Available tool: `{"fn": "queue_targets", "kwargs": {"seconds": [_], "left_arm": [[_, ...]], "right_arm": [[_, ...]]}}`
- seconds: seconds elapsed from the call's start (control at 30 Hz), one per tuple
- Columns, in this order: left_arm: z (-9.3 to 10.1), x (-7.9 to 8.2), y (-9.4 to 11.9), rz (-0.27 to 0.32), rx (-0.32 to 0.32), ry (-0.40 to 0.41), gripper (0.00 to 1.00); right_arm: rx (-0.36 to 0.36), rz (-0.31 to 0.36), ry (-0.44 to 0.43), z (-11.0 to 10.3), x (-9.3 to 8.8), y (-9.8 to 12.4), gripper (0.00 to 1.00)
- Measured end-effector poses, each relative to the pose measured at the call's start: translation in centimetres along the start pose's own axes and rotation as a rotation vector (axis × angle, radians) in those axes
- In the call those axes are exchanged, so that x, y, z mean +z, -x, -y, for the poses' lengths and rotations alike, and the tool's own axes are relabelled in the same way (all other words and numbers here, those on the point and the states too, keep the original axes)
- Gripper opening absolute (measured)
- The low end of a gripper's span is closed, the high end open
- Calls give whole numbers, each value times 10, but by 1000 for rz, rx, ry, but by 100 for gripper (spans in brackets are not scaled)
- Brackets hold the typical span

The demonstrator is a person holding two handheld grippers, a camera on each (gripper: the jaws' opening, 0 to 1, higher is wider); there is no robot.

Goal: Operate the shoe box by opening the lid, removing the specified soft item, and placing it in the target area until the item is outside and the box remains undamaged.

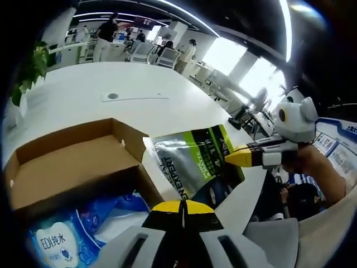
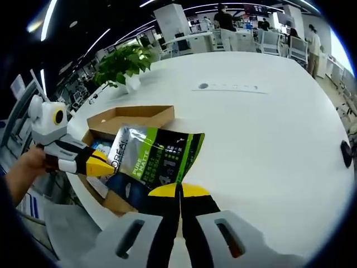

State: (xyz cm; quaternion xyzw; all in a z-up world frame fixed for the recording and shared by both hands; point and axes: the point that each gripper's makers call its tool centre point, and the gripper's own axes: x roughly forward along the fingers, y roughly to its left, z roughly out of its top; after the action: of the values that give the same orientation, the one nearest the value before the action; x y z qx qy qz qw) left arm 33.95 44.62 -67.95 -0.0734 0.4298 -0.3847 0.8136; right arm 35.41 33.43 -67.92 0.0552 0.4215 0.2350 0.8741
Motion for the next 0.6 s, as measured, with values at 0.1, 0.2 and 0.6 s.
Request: {"fn": "queue_targets", "kwargs": {"seconds": [0.1, 0.2, 0.6], "left_arm": [[2, 2, -8, -7, -6, -3, 0], [2, 4, -15, -12, -13, 5, 0], [3, 13, -37, -30, -11, -7, 0]], "right_arm": [[-12, 1, -8, 7, 0, 2, 0], [-22, -1, -14, 14, 1, 2, 0], [-58, -16, -20, 38, 4, -7, 0]]}}
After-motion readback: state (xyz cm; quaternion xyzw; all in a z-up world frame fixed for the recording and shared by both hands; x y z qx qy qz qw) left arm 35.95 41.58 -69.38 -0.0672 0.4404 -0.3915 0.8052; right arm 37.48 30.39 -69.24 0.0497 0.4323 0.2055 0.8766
